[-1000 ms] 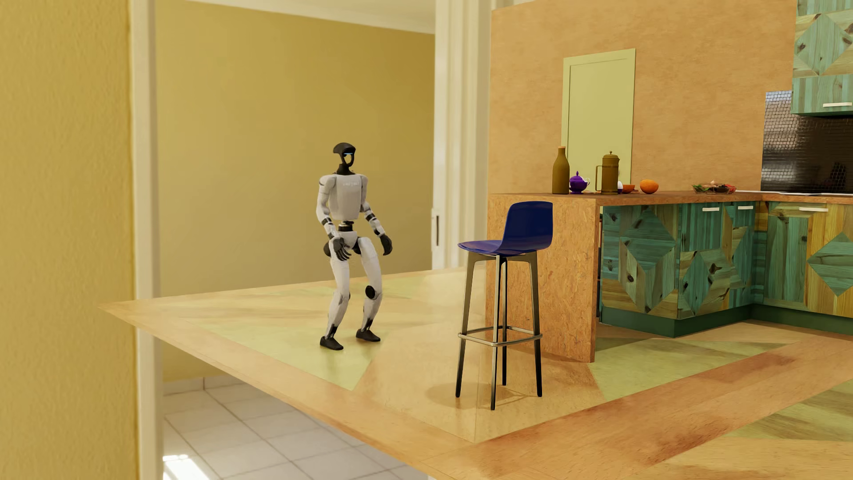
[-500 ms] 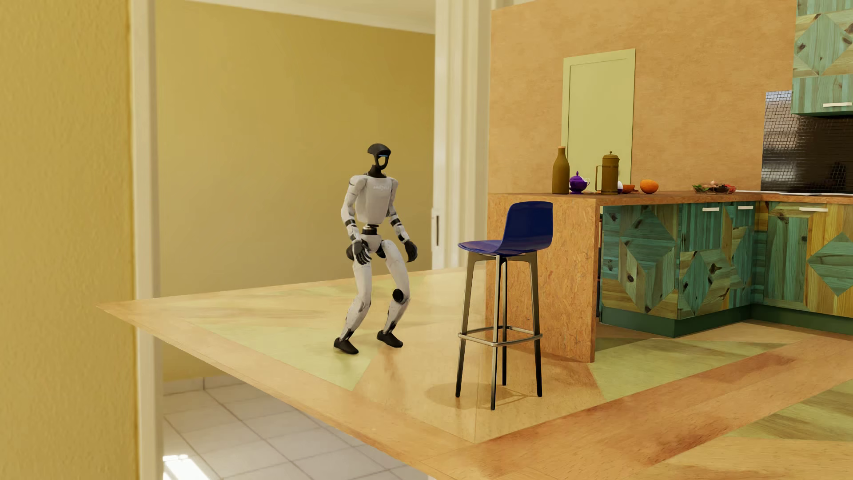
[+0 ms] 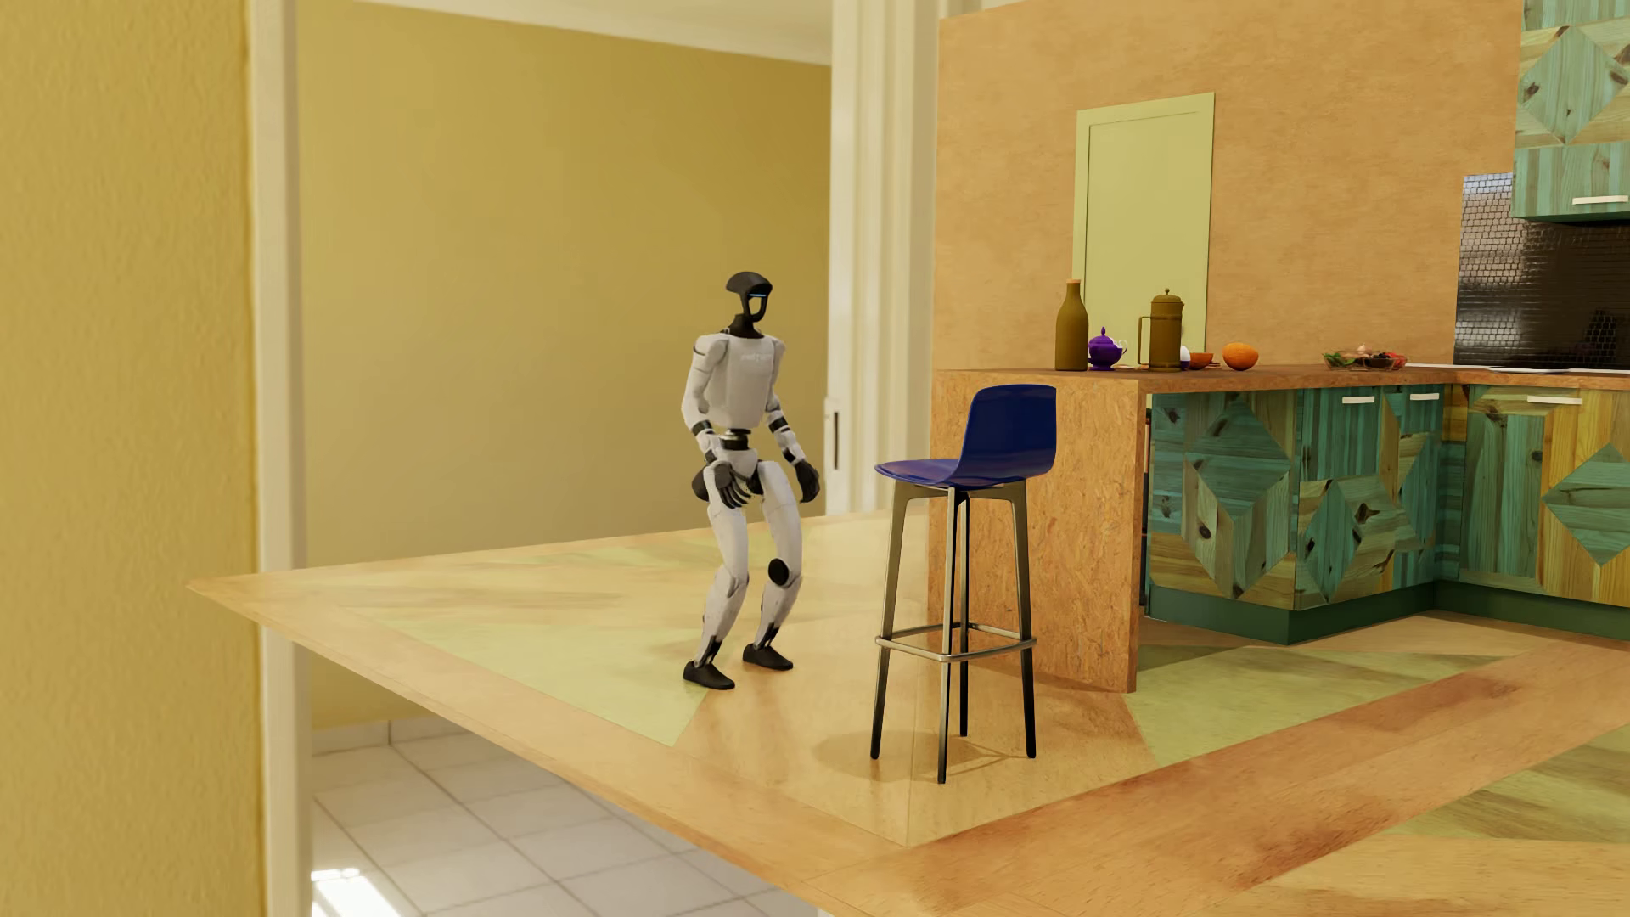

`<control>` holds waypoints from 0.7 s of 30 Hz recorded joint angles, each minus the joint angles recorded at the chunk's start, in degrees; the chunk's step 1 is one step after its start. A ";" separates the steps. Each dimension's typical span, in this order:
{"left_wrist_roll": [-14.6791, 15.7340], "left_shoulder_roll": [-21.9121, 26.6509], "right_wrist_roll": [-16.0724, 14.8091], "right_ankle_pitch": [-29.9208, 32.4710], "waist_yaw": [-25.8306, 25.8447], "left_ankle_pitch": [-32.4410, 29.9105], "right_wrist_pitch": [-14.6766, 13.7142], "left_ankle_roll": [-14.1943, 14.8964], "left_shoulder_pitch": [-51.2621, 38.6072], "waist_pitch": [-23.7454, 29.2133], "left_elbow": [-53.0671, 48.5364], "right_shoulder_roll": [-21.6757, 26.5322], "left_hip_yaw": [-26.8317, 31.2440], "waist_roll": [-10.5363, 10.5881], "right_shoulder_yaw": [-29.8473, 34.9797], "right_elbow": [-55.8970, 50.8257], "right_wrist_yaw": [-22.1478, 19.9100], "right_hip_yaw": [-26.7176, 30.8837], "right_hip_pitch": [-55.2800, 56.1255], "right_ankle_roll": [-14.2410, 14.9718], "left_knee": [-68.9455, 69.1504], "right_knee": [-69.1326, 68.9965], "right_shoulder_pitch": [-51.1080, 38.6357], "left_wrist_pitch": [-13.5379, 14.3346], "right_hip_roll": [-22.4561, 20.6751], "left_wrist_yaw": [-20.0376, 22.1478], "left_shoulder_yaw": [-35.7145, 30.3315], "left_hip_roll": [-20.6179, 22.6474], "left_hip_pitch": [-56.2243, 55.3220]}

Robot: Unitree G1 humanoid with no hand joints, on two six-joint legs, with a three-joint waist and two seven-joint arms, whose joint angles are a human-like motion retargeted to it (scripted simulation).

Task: Approach the stool

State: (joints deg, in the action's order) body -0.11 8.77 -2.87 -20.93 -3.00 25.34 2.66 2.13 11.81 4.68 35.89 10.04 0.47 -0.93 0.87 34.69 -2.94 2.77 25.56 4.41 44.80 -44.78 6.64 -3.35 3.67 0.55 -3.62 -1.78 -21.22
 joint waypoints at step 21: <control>1.13 0.19 0.18 3.72 0.32 -4.01 -1.69 1.31 -2.04 -1.71 0.99 0.27 1.06 1.78 0.58 0.61 3.99 -1.18 -1.76 -1.53 -5.17 5.14 0.71 -2.39 -0.99 0.72 1.30 -1.03 1.54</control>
State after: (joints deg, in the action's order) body 1.02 8.96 -2.69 -17.22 -2.68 21.33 0.97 3.44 9.77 2.97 36.88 10.31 1.53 0.85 1.46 35.30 1.05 1.60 23.80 2.88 39.63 -39.64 7.36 -5.75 2.69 1.26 -2.32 -2.81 -19.68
